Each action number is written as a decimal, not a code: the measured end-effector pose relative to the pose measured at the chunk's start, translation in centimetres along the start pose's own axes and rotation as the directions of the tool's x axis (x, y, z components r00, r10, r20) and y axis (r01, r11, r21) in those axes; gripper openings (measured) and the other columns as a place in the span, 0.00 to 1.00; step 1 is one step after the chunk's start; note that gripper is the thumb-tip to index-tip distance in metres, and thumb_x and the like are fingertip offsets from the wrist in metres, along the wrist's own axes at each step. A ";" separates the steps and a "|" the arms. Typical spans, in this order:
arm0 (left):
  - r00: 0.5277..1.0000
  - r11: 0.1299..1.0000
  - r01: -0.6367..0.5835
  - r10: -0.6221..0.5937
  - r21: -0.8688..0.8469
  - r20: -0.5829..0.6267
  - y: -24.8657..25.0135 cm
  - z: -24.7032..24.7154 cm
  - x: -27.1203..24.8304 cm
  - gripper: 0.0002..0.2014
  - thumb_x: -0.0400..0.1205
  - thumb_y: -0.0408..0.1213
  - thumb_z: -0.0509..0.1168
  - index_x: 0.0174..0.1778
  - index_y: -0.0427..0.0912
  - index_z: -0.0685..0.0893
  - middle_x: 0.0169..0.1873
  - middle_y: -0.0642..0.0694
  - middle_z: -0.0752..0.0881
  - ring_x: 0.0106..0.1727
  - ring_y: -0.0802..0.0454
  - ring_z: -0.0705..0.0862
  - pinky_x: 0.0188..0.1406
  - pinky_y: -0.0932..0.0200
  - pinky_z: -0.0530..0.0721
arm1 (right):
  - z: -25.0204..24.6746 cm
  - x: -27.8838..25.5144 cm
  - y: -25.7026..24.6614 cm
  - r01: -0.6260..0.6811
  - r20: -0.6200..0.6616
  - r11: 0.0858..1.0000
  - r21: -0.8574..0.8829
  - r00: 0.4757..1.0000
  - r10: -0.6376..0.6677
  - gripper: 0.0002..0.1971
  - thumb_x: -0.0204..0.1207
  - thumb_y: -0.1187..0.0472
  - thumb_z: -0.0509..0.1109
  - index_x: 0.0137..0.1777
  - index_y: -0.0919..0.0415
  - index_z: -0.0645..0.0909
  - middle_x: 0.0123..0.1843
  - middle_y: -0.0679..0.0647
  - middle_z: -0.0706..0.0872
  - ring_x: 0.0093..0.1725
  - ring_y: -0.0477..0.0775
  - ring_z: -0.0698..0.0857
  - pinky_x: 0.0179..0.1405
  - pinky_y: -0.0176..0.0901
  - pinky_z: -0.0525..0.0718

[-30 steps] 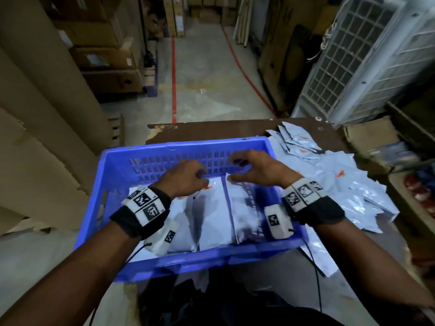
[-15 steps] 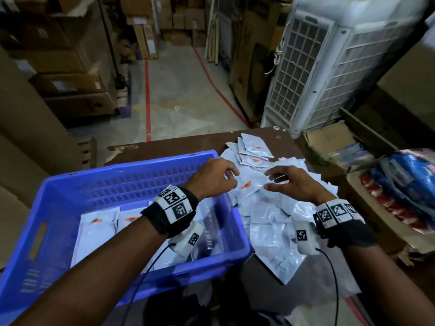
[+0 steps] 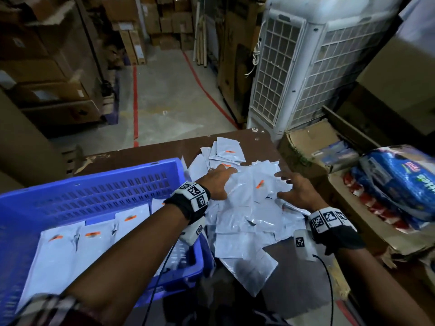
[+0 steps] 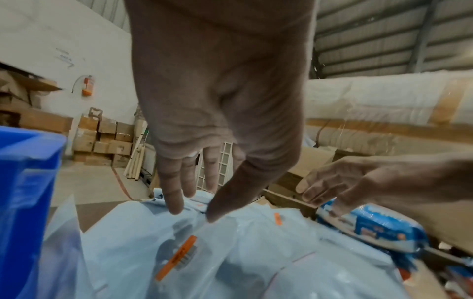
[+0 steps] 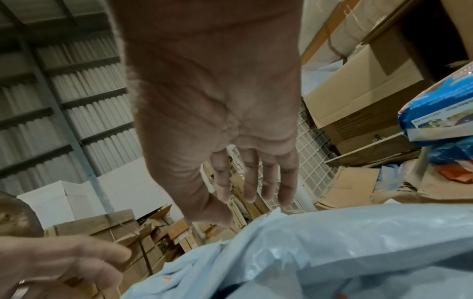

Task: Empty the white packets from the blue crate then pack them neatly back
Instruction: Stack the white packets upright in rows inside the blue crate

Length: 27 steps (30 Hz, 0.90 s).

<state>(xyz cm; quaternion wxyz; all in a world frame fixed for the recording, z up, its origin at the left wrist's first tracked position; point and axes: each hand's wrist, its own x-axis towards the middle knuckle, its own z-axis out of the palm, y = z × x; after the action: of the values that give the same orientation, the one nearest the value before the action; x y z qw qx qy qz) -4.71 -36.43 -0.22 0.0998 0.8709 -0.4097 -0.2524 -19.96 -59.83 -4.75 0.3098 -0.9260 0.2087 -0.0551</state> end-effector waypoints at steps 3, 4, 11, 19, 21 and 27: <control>0.993 0.986 0.087 -0.097 0.144 0.067 0.2 0.1 1.4 0.43 0.77 0.30 0.67 0.85 0.55 0.54 0.79 0.40 0.59 0.80 0.32 0.62 0.70 0.39 0.76 | 0.2 0.2 0.6 -0.013 0.089 1.000 0.001 0.996 0.013 0.38 0.63 0.60 0.86 0.74 0.54 0.75 0.70 0.57 0.78 0.69 0.58 0.78 0.64 0.43 0.75; 0.991 0.978 0.104 -0.118 0.181 0.067 0.2 0.2 1.8 0.43 0.77 0.30 0.66 0.85 0.56 0.54 0.79 0.40 0.59 0.79 0.31 0.63 0.69 0.39 0.77 | 0.3 0.4 0.7 -0.017 0.117 1.000 -0.005 0.993 0.017 0.40 0.64 0.57 0.86 0.75 0.54 0.73 0.73 0.57 0.77 0.70 0.58 0.76 0.65 0.43 0.74; 0.976 0.940 0.135 -0.181 0.313 0.121 0.2 0.9 3.6 0.36 0.82 0.32 0.62 0.85 0.57 0.57 0.82 0.34 0.54 0.65 0.33 0.82 0.59 0.50 0.81 | 0.8 1.1 1.7 -0.073 0.197 0.997 0.000 0.978 0.072 0.40 0.68 0.58 0.83 0.79 0.53 0.69 0.76 0.59 0.74 0.72 0.58 0.75 0.63 0.37 0.69; 0.990 0.897 0.112 -0.138 0.428 0.030 0.4 1.3 4.7 0.30 0.83 0.34 0.59 0.83 0.52 0.62 0.79 0.32 0.61 0.61 0.35 0.84 0.55 0.45 0.86 | 1.3 2.2 1.5 -0.061 0.219 0.994 0.096 0.975 0.039 0.38 0.67 0.52 0.81 0.77 0.49 0.69 0.69 0.57 0.80 0.67 0.58 0.80 0.68 0.50 0.78; 0.994 0.891 0.099 -0.109 0.444 -0.004 0.6 1.5 5.0 0.31 0.84 0.36 0.60 0.83 0.53 0.60 0.78 0.34 0.64 0.65 0.37 0.82 0.57 0.46 0.85 | 1.6 2.6 1.2 -0.073 0.214 0.995 0.073 0.975 0.056 0.36 0.69 0.47 0.80 0.76 0.47 0.70 0.69 0.56 0.80 0.67 0.58 0.79 0.69 0.53 0.77; 0.998 0.843 0.059 -0.066 0.534 -0.006 1.2 1.5 5.4 0.17 0.83 0.36 0.60 0.69 0.49 0.77 0.69 0.36 0.72 0.59 0.37 0.84 0.56 0.47 0.82 | 3.5 2.8 0.4 -0.122 0.036 0.984 0.129 0.992 0.119 0.24 0.66 0.42 0.81 0.60 0.46 0.82 0.62 0.51 0.83 0.63 0.55 0.82 0.65 0.56 0.81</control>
<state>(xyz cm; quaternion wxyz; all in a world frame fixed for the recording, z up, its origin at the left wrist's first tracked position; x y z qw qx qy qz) -3.40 -41.27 -2.95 -0.1570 0.8756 -0.4358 -0.1372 -16.75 -59.35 -7.85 0.3757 -0.8899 0.2560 -0.0370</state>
